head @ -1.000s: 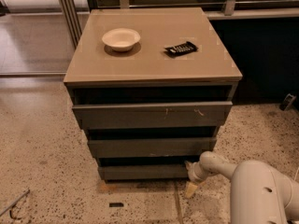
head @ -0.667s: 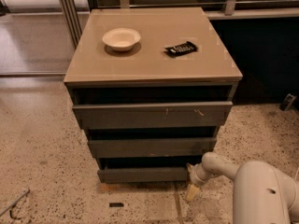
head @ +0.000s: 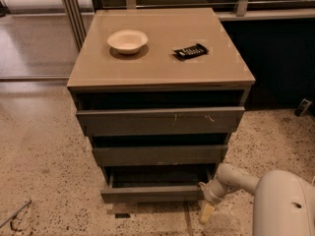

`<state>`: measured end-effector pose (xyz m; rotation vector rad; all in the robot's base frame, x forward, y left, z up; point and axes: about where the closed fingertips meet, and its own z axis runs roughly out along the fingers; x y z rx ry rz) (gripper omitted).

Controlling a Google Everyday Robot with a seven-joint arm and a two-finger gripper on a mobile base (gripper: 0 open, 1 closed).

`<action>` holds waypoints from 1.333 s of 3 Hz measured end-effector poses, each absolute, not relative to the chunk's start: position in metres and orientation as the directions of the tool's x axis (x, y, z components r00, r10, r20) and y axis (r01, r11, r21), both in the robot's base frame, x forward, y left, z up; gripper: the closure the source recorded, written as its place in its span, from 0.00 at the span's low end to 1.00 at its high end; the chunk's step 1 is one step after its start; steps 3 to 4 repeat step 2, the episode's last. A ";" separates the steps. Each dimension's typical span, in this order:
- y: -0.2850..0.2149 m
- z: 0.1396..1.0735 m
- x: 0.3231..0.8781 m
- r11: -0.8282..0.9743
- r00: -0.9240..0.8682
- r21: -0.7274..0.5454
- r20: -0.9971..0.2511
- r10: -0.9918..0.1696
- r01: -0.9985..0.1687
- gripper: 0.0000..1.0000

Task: Open bottom drawer

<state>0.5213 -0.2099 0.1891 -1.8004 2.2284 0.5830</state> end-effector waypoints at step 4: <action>-0.207 0.195 0.493 0.154 -0.244 0.245 -0.396 -0.885 -0.957 0.00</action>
Offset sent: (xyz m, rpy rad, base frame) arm -0.0223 0.0016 0.0054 0.0059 0.0627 0.0121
